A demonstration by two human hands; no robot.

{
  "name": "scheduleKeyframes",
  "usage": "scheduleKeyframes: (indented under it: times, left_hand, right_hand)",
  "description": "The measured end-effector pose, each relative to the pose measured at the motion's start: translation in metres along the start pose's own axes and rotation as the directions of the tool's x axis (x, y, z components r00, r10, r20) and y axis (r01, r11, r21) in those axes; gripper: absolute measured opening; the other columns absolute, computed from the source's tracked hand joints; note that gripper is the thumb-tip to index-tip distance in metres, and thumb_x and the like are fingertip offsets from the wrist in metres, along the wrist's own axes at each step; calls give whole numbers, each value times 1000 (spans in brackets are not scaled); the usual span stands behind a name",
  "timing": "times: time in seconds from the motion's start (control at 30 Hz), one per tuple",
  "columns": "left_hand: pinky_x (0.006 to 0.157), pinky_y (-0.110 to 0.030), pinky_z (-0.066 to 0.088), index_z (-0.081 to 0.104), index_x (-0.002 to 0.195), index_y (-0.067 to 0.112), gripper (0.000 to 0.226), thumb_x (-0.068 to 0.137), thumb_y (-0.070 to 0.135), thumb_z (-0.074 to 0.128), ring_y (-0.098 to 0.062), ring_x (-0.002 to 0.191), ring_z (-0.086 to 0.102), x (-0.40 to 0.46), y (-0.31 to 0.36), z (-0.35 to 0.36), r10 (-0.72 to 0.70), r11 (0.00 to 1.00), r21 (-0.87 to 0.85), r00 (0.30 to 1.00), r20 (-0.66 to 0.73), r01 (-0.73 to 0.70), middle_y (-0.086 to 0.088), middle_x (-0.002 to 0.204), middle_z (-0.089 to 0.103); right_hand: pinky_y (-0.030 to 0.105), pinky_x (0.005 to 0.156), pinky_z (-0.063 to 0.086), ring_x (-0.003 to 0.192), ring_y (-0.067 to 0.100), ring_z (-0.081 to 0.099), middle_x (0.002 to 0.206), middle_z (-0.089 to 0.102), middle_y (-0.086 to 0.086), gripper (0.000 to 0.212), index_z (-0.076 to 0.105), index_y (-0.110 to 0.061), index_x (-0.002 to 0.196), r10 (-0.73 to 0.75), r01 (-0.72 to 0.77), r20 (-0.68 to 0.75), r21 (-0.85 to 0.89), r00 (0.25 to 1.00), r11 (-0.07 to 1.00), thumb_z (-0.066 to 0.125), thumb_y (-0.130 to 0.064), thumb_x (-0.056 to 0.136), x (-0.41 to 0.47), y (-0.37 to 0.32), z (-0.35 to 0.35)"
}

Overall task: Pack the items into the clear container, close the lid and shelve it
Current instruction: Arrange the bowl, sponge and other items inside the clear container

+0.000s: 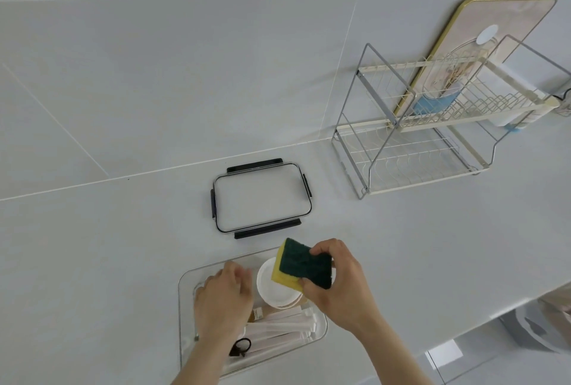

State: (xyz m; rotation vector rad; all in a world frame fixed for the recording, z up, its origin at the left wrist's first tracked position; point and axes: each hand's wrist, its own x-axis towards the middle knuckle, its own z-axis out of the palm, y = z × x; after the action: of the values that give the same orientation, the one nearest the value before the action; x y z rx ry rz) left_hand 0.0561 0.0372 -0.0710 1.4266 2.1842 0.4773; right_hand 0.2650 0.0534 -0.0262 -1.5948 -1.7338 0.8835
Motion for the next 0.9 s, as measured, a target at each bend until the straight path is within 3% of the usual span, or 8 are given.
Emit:
scheduleKeyframes:
  times: [0.13,0.27,0.43,0.5,0.6,0.73,0.8,0.9]
  left_hand:
    - [64,-35,52,52,94,35,7,93,28,49,-16,76,62,0,-19,-30,81,995,-43,987,-140,-88,13,81,67]
    - [78,-35,50,56,101,30,20,87,15,55,-14,85,59,-1,-36,-57,210,977,14,954,-213,-212,16,89,67]
    - [91,-32,44,60,106,30,27,80,23,61,-16,100,59,-5,-61,-67,362,920,200,926,-111,-336,13,99,66]
    - [96,-34,42,64,106,30,25,82,35,58,-17,102,59,-8,-68,-68,411,893,240,907,-90,-381,12,99,65]
    - [105,-42,37,66,109,29,37,78,50,62,-20,113,53,-14,-83,-69,458,852,309,888,-47,-424,9,108,62]
    - [112,-44,27,66,110,31,45,69,47,75,-23,119,51,-16,-95,-65,439,836,362,899,9,-412,9,112,60]
    - [111,-43,28,67,108,30,46,65,42,79,-24,116,52,-14,-94,-64,419,841,362,907,32,-401,9,111,60]
    - [99,-35,41,67,103,31,48,58,35,84,-19,101,57,-12,-86,-63,350,874,333,934,74,-353,11,104,58]
  right_hand:
    - [24,77,53,101,8,51,108,54,-15,49,53,-30,110,-163,178,100,-171,982,969,77,-33,68,1,-14,24]
    - [25,84,49,109,10,46,111,57,-14,44,55,-29,108,-282,324,196,-240,939,915,74,-37,69,3,-29,61]
    - [20,71,42,105,13,53,103,62,-12,40,60,-25,97,-324,386,233,-310,917,869,75,-33,61,7,-42,105]
    - [18,66,41,103,14,54,100,61,-11,39,61,-24,94,-341,409,247,-318,907,856,78,-29,59,6,-46,118]
    - [20,61,50,104,15,55,104,62,-9,38,63,-23,91,-362,441,274,-331,891,834,83,-25,59,1,-48,130]
    - [24,59,56,107,18,56,112,65,-6,35,65,-21,88,-379,472,304,-346,874,811,86,-25,61,-6,-41,140]
    - [23,57,56,109,18,56,115,66,-5,32,65,-21,88,-382,476,308,-346,871,808,85,-25,63,-6,-36,147]
    - [26,52,58,116,21,56,122,62,-4,33,65,-21,93,-359,469,340,-337,869,816,84,-19,66,-5,-29,154]
